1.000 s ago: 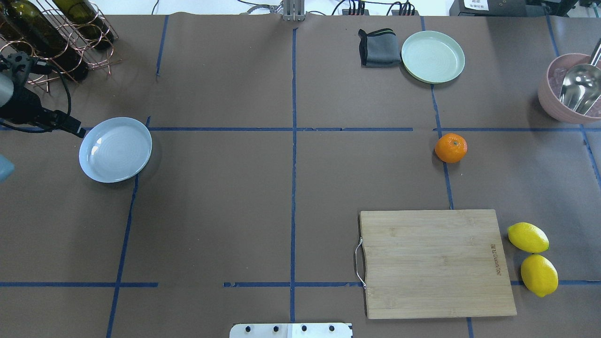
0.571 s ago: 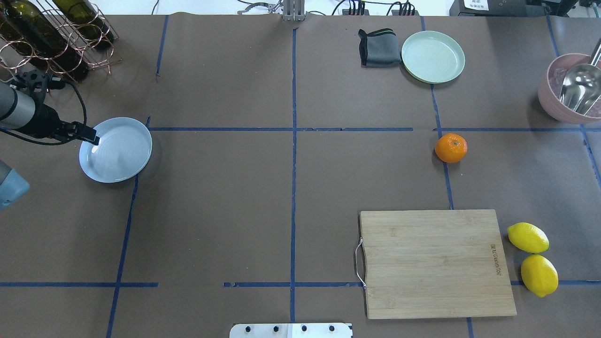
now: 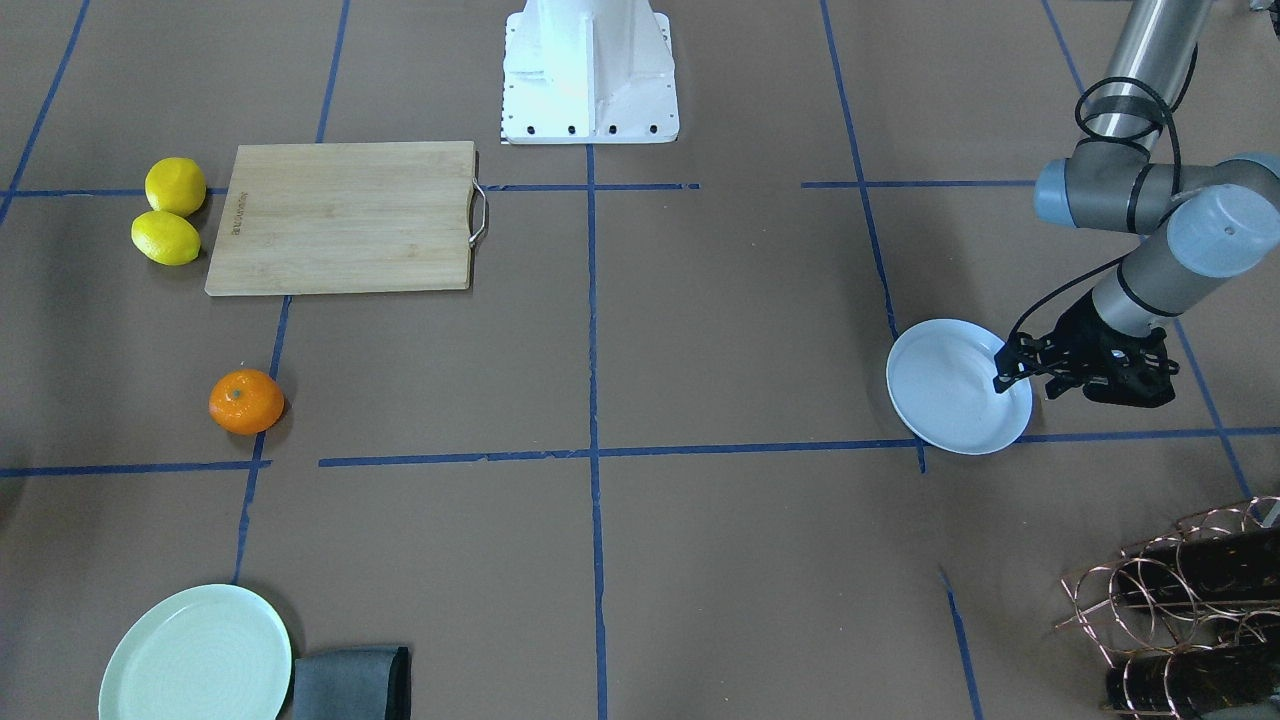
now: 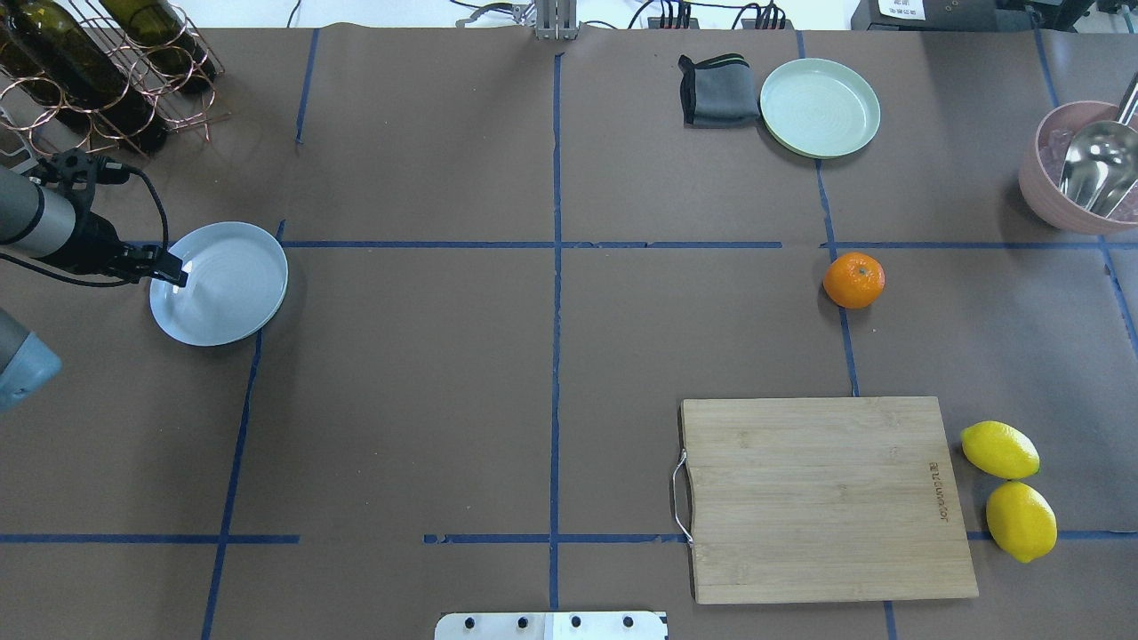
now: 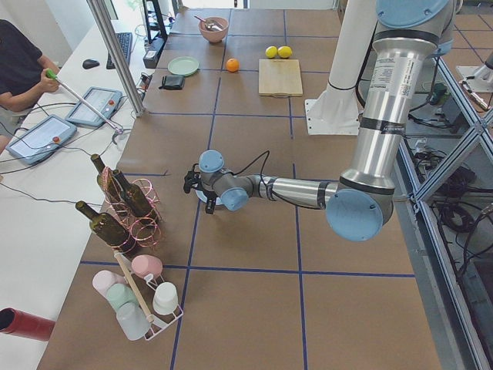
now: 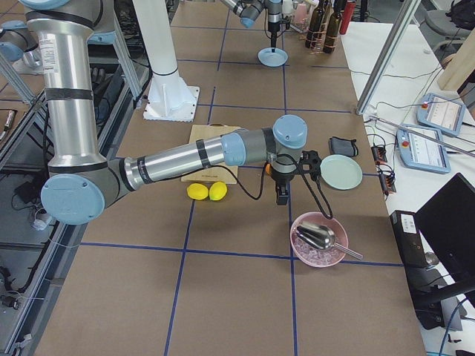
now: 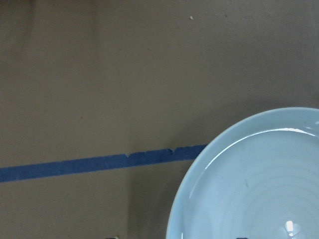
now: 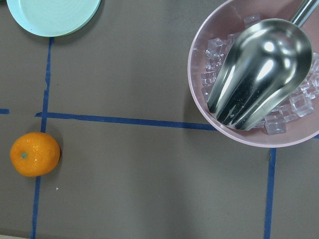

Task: Pick orange to plate
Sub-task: 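Reach the left gripper down to the edge of the light blue plate, then push the light blue plate to table center with left gripper while right arm moves out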

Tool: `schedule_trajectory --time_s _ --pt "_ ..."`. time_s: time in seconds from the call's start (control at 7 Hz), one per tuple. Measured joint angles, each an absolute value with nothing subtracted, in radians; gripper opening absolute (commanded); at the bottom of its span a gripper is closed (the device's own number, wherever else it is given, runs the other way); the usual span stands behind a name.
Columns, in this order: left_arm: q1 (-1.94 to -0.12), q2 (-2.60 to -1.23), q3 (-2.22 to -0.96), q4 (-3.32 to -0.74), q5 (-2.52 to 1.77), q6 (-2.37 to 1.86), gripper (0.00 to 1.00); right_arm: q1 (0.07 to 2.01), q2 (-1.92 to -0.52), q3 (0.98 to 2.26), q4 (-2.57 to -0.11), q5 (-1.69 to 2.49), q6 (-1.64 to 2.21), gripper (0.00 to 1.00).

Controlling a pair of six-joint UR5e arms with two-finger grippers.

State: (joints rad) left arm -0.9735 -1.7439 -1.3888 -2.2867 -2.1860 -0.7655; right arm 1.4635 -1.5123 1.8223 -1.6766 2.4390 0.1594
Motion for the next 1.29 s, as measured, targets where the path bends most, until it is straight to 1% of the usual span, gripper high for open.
schedule_trajectory --time_s 0.29,0.43,0.86,1.29 --pt "-0.972 -1.742 -1.388 -2.287 -2.186 -0.765 0.11 1.463 -1.509 1.822 -1.677 2.439 0.161 1.00" --pt "-0.971 -1.741 -1.389 -2.287 -2.186 -0.764 0.00 1.463 -1.508 1.822 -1.677 2.439 0.161 1.00" --pt "-0.973 -1.733 -1.412 -2.283 -2.198 -0.759 0.00 1.463 -1.505 1.820 -1.677 2.438 0.160 1.00" --pt "-1.068 -1.753 -1.512 -2.189 -2.399 -0.765 0.00 1.463 -1.501 1.816 -1.677 2.437 0.161 1.00"
